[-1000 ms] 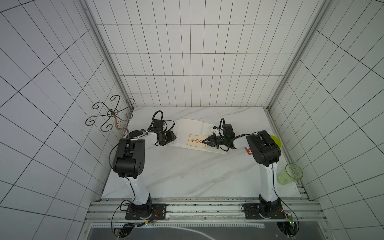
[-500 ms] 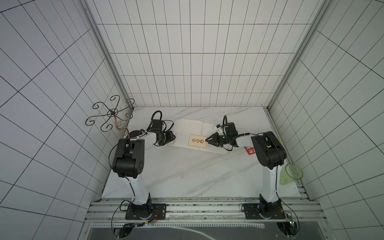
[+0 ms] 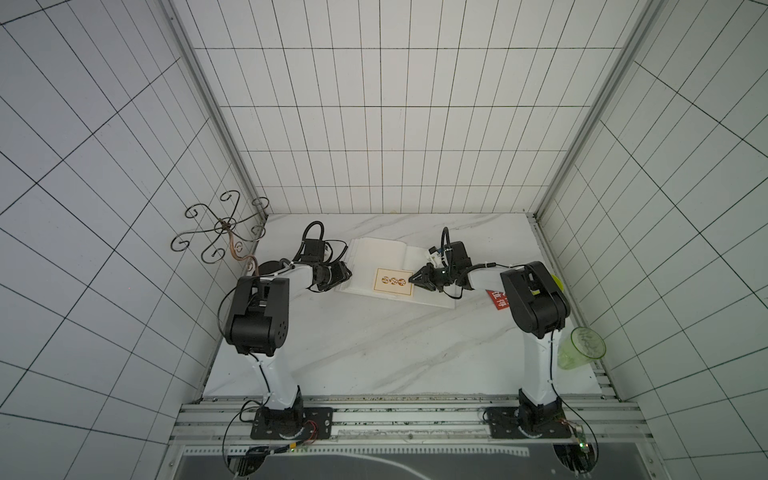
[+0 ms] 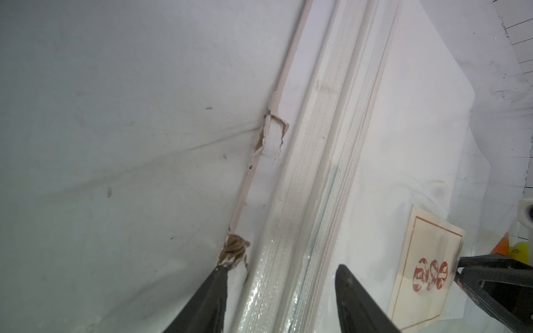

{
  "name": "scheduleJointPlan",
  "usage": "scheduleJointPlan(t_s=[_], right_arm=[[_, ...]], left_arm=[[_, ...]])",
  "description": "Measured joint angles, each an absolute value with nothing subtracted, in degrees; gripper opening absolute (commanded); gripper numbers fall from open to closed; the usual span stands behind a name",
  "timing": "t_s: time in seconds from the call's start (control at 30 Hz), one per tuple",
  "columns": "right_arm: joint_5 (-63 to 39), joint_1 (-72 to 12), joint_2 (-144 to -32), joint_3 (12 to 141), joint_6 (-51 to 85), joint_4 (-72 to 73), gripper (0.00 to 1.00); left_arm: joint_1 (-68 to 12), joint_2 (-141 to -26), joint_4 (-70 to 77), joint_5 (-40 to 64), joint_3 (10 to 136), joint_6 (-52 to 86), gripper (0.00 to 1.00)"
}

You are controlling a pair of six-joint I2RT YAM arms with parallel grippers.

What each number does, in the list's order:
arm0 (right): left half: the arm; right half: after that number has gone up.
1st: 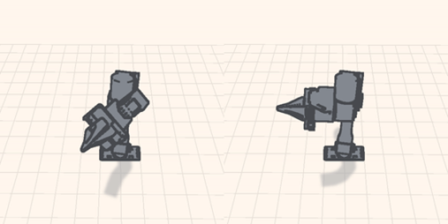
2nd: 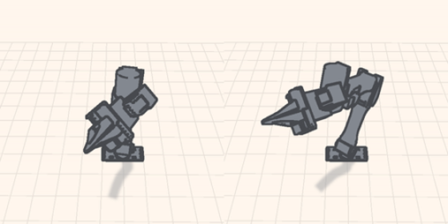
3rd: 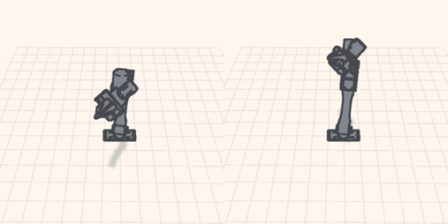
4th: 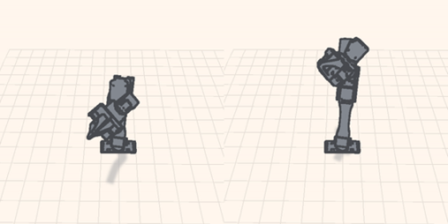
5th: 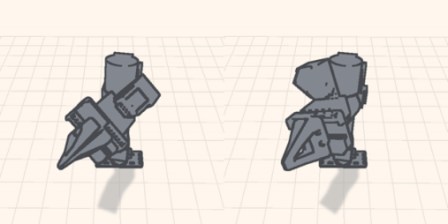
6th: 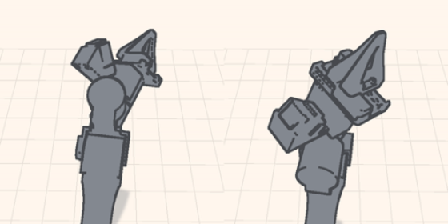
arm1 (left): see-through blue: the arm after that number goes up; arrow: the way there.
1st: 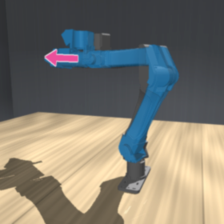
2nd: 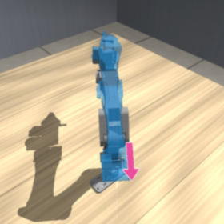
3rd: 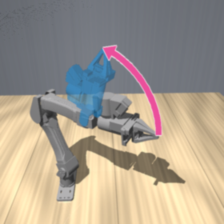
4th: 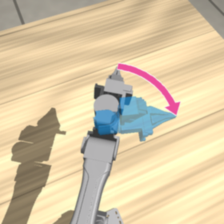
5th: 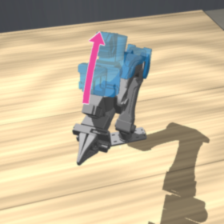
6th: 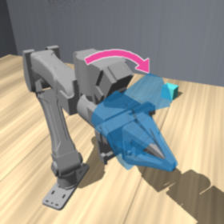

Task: Place the photos into the photo albums
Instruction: Insert the photo into the photo album.

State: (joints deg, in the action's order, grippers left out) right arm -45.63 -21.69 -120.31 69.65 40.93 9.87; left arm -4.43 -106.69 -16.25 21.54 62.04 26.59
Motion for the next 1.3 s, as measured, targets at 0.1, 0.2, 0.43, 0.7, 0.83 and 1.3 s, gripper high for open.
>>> scheduleJointPlan(t_s=[0.1,0.2,0.43,0.7,0.83,1.3], right_arm=[[-45.74,-22.94,-121.58,72.07,41.15,9.72,0.24],[-45.89,-24.08,-123.37,74.24,41.43,9.67,0.25],[-46.65,-25.47,-125.75,76.6,43.09,9.72,0.25],[-48.4,-25.63,-126.3,76.69,46.63,12.84,0.25],[-49.56,-25.74,-126.63,76.69,50.13,16.64,0.25],[-51.11,-26.44,-128.73,76.66,55.44,23.05,0.32]], left_arm=[[-4.43,-106.78,-16.03,21.74,62.04,26.72,0.6],[-4.43,-106.87,-15.79,22.13,62.04,26.94,0.6],[-4.43,-107.04,-15.18,22.83,62.02,27.49,0.6],[-4.45,-107.2,-14.79,23.59,62.0,27.79,0.6],[-4.43,-107.33,-14.55,23.9,62.0,28.12,0.6],[-4.43,-107.42,-13.89,24.23,61.78,28.69,0.6]])
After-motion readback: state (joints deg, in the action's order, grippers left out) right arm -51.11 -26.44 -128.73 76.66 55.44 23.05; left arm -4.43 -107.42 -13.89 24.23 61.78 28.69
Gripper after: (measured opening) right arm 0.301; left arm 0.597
